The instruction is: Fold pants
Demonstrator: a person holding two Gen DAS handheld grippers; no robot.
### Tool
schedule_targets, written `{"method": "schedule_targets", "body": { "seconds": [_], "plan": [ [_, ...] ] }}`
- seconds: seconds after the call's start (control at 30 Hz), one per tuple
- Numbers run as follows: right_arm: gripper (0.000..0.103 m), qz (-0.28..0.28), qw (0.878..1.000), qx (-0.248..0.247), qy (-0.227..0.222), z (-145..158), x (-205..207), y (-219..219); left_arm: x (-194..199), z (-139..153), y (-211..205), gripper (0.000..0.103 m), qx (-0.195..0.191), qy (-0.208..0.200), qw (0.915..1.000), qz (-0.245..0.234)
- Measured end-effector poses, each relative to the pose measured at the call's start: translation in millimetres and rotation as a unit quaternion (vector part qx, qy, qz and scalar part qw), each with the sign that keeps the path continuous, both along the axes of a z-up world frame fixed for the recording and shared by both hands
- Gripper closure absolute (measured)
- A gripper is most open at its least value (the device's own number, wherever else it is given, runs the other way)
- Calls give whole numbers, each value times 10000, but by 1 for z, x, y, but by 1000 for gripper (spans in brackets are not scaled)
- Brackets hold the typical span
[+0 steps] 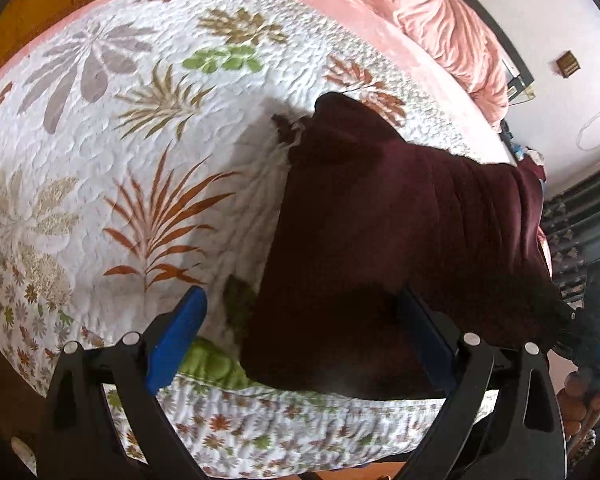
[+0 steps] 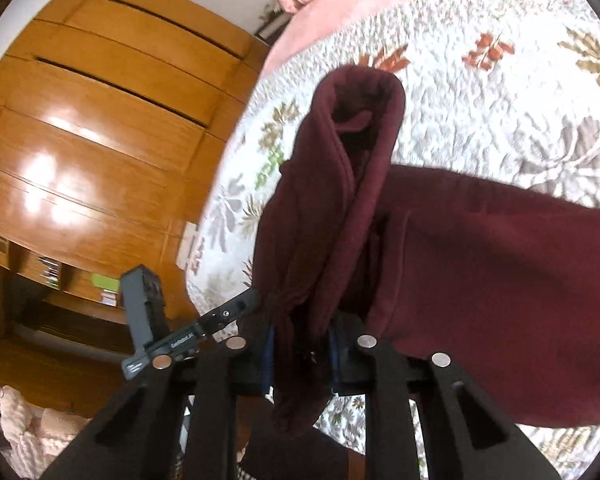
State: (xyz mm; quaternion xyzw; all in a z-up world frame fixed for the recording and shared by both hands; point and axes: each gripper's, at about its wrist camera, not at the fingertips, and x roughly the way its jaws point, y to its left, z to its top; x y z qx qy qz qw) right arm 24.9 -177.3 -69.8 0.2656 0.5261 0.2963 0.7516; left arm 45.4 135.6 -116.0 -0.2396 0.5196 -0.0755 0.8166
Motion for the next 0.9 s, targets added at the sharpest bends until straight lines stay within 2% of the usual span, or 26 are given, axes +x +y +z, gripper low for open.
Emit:
{"method": "schedule_targets", "body": {
  "seconds": [0.13, 0.27, 0.57, 0.7, 0.83, 0.9],
  "plan": [
    [83, -171, 9997, 153, -69, 12, -6, -32, 3, 12, -15, 8, -27, -109, 9998, -177],
    [83, -326, 9994, 33, -82, 18, -14, -63, 5, 19, -39, 8, 16, -195, 9987, -463],
    [83, -929, 9957, -2, 51, 3, -27, -131, 6, 12, -91, 8, 124, -110, 9948, -1008],
    [84, -1203, 9924, -106, 245, -13, -31, -148, 6, 4, -109, 8, 218, -26, 9927, -1185],
    [84, -1405, 9869, -391, 683, -55, -30, -166, 11, -15, -123, 8, 582, 172, 9901, -1268],
    [84, -1459, 9849, -463, 810, -72, -30, -169, 14, -27, -128, 7, 584, 243, 9897, -1287]
  ]
}}
